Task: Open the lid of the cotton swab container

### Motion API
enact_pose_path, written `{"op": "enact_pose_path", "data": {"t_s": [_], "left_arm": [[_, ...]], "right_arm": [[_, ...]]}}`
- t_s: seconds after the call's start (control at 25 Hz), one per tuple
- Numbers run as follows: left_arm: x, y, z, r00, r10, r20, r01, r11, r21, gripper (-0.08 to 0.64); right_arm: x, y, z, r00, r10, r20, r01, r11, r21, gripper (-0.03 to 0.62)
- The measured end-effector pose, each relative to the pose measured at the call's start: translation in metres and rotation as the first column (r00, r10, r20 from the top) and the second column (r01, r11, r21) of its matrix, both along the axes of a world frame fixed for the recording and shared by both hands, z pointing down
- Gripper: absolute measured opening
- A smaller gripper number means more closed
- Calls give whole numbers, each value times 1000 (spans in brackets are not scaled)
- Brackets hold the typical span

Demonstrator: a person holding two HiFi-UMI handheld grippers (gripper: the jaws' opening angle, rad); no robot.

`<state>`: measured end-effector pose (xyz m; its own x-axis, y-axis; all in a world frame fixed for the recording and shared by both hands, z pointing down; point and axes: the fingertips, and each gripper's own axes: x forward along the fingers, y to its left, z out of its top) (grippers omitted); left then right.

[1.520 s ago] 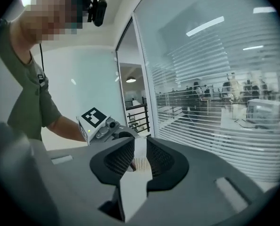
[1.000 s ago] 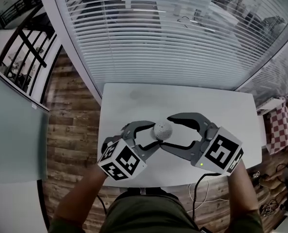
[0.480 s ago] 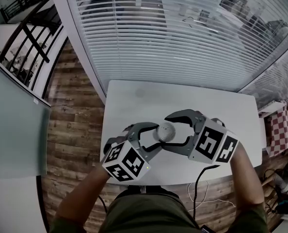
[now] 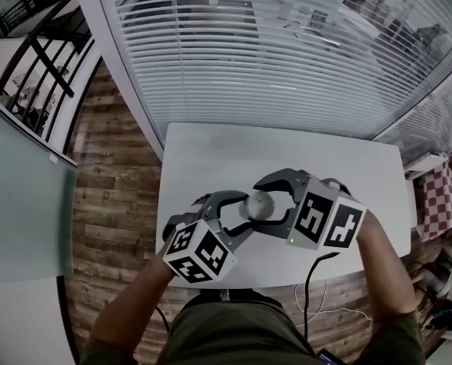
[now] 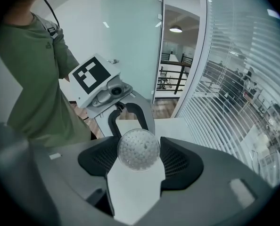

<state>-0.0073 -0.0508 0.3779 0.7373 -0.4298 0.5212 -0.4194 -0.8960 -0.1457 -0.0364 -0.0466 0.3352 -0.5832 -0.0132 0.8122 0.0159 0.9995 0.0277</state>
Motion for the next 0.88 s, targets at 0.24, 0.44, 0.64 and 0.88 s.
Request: {"op": "enact_pose_path", "data": {"t_s": [0.24,0.44,0.64,0.88], "left_arm": [[-1,-3,6,1000,-3,11,3,1000,-3,232],[-2,-7,6,1000,-11,4,11,1000,-8,231],[-1,-9,5,1000,-10,-9,10,1000,-8,230],[3,-8,4,1000,-4,-13,4,1000,-7,230]], "right_arm": [[0,-4,6,1000,3,-19,-4,1000,-12,279],[-2,-7,6,1000,5,5,-5,1000,-9,279],[-1,-9,4,999,1,36,-1,1000,-17,278],[4,-9,2,998,7,63,-5,1000,-29,278]]}}
